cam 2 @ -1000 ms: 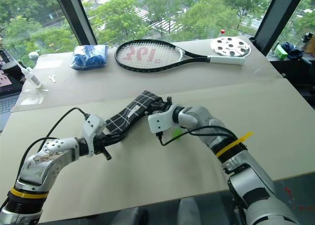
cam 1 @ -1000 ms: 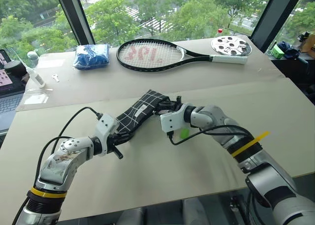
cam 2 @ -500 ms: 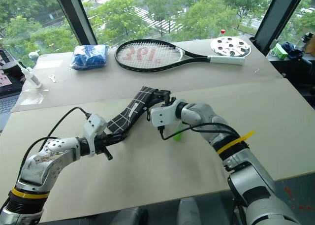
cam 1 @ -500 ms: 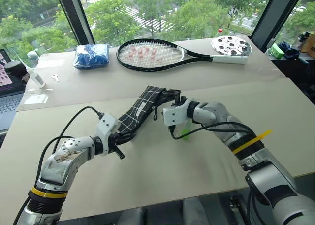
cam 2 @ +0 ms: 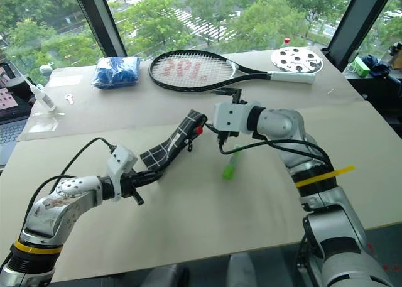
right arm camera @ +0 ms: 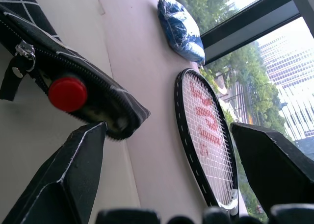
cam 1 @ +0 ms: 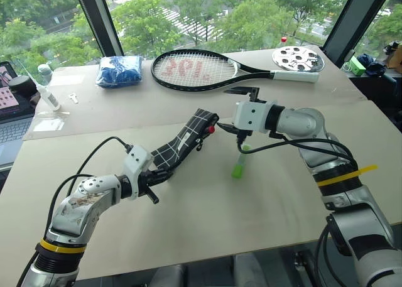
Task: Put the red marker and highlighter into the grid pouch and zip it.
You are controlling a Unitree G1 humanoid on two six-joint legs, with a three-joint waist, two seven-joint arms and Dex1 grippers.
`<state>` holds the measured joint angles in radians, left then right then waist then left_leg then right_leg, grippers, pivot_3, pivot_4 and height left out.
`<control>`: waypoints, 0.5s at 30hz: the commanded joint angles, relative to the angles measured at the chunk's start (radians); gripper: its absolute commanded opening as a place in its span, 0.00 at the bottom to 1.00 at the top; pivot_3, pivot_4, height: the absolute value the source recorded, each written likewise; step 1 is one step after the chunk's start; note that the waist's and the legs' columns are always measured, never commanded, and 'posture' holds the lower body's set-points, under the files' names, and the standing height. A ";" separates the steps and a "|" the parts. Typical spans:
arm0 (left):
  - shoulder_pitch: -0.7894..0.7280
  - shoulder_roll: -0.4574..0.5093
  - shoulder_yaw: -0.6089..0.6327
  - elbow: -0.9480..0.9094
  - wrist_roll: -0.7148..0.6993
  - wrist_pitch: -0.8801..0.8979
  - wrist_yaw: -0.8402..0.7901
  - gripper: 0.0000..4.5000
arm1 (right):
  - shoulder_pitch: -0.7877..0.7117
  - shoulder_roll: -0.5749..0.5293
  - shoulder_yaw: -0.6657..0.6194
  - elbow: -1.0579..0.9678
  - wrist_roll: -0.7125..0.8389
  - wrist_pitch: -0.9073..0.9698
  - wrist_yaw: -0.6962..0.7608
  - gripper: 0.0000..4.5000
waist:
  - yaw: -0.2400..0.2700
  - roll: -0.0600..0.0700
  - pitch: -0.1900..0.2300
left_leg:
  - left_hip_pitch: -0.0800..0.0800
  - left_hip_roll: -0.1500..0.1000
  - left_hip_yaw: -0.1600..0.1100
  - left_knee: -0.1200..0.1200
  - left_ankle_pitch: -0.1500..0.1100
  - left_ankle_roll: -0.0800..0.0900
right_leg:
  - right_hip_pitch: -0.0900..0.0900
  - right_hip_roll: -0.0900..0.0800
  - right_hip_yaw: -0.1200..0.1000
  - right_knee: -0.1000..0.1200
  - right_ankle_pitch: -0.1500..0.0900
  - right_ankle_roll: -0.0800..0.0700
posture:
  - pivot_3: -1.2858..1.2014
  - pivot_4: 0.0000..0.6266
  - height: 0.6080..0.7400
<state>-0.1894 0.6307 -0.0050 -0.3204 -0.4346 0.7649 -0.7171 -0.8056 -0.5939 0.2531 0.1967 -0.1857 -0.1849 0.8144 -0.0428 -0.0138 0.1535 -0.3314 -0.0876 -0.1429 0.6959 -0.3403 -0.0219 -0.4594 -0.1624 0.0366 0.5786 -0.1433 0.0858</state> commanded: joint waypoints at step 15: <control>-0.023 0.047 0.060 0.001 -0.049 0.003 -0.039 0.00 | 0.270 0.045 -0.258 -0.529 0.490 1.280 -0.063 0.99 | 0.004 0.000 0.000 | 0.000 0.001 0.000 0.000 0.000 0.001 | 0.000 0.000 0.000 0.000 0.000 0.000 | 0.52 0.24 1.00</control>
<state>-0.1989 0.6758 0.0272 -0.3123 -0.4742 0.7843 -0.7556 -0.5574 -0.5719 0.0151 -0.2508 0.2745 0.9882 0.8176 -0.0390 -0.0137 0.1534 -0.3317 -0.0871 -0.1430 0.6959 -0.3407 -0.0213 -0.4594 -0.1624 0.0366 0.5790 -0.1430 0.0854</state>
